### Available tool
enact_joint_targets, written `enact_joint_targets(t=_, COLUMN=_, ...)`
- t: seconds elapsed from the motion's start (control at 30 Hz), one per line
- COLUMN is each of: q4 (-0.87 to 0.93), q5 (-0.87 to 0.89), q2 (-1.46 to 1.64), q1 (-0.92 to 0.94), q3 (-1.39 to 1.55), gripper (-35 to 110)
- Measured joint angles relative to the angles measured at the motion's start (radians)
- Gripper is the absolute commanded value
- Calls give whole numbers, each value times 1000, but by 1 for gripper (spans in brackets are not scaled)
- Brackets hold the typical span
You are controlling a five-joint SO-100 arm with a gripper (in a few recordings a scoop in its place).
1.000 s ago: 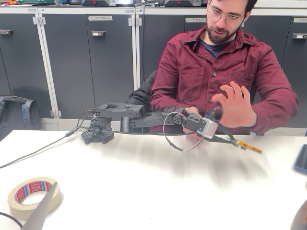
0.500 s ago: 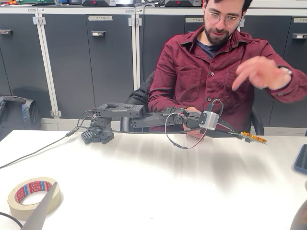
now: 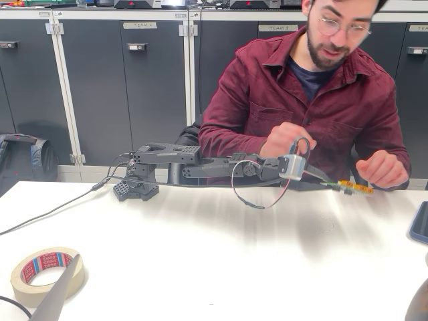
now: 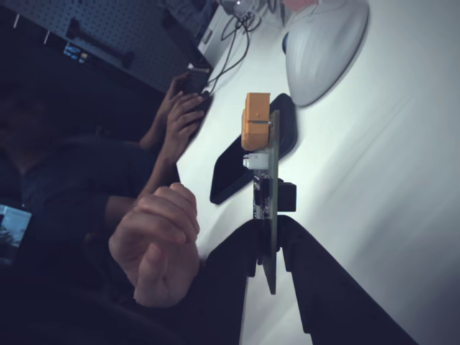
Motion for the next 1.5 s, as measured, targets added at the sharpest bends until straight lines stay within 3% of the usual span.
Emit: enact_joint_targets(t=1.5, q4=-29, q5=98, q2=17, q1=26, q3=103, gripper=-5)
